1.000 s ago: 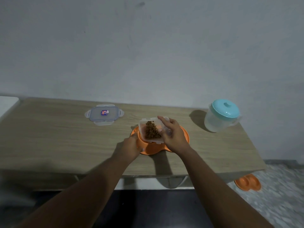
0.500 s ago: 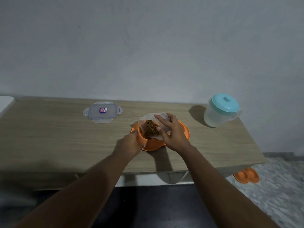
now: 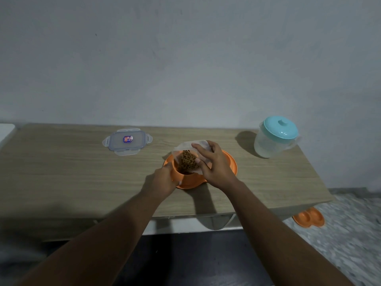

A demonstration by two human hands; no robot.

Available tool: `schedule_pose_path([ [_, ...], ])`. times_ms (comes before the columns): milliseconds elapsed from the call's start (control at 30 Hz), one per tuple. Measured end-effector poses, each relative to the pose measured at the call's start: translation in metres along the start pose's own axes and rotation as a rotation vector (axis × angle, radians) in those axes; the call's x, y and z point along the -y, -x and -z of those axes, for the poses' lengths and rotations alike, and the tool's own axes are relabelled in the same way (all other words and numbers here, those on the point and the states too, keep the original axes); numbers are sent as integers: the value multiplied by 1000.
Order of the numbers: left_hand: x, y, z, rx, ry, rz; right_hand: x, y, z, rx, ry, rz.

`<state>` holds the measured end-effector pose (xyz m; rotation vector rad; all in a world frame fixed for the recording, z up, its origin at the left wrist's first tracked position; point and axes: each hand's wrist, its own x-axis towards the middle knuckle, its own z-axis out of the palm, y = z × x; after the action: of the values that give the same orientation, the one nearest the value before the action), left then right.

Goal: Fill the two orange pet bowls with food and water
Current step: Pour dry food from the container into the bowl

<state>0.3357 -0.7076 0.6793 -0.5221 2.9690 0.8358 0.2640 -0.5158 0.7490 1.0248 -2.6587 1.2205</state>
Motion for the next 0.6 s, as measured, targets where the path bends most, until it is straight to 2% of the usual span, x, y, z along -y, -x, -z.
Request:
schedule_pose_path([
  [433,-3,-1,2,9,3,10,-2,0,1,21,-21,-14],
  [600,-3,2,4,7,29,0,-3,2,0,-52,-115,-127],
])
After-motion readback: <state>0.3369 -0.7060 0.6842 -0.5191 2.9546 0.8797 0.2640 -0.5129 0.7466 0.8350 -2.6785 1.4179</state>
